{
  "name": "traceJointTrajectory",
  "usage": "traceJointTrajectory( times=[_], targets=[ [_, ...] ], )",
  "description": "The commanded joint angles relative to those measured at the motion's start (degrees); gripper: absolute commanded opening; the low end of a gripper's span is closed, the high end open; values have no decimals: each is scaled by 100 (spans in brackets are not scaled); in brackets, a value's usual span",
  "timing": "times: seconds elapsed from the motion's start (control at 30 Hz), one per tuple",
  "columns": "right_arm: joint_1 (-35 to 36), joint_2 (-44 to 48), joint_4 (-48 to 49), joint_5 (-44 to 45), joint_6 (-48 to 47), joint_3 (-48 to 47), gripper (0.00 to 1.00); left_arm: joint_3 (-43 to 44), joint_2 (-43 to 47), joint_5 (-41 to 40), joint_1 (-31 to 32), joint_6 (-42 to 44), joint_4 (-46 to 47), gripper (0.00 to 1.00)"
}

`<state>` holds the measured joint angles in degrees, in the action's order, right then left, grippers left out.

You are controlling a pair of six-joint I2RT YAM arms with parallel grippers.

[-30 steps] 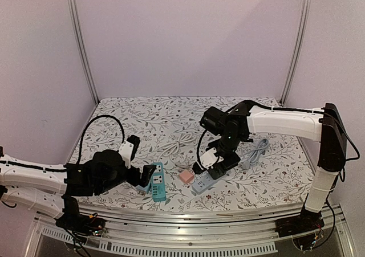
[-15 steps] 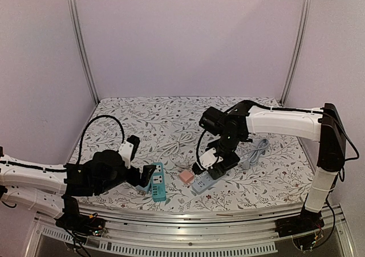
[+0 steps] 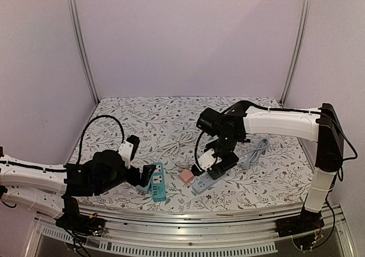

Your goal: Insert the plug

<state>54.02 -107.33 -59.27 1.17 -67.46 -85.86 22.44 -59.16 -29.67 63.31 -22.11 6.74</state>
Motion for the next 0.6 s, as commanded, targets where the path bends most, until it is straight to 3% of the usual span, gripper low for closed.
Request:
traceJointTrajectory(
  times=[0.0, 0.17, 0.57],
  targets=[
    [12, -362, -14, 103, -242, 32, 0, -95, -12, -59, -99, 57, 158, 99],
    [6, -428, -174, -316, -187, -191, 0, -67, -76, -40, -121, 75, 187, 99],
    [-90, -506, -224, 152, 640, -257, 0, -43, -113, -28, -152, 82, 174, 99]
  ],
)
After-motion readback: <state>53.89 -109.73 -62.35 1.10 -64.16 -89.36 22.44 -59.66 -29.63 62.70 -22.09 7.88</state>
